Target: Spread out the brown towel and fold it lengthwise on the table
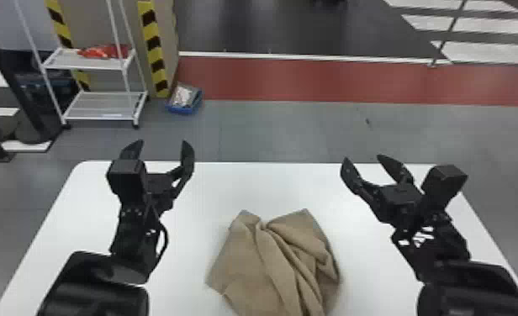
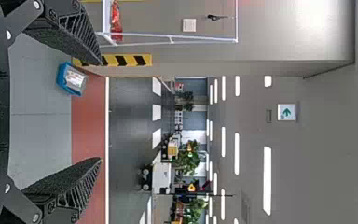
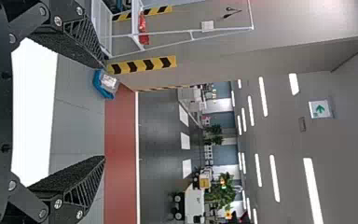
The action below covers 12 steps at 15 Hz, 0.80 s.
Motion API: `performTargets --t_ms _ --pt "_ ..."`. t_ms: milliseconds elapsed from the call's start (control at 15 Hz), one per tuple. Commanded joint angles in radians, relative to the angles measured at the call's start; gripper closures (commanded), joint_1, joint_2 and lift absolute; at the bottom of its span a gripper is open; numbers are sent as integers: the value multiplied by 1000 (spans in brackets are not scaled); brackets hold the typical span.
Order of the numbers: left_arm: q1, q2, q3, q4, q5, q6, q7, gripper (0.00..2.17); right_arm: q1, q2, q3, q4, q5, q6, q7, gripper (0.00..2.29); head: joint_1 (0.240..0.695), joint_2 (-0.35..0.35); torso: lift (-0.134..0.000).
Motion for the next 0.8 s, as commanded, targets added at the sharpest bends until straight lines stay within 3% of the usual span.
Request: performTargets --t_ms 0,133,333,533,733 --pt "24 3 11 8 1 -3 -9 208 8 -2 -15 38 31 6 0 218 695 -61 0" --pt "46 3 23 22 17 -3 -30 208 11 -5 -18 75 32 6 29 218 695 -64 0" --pt "72 14 26 36 17 -31 -37 208 -32 -5 -13 166 46 28 121 286 695 -59 0" --pt "87 15 26 40 17 -58 -37 205 -161 -3 24 336 77 86 124 286 695 -35 0" --pt "73 14 -2 40 14 -61 -46 205 -213 3 54 393 106 95 110 286 695 -20 0"
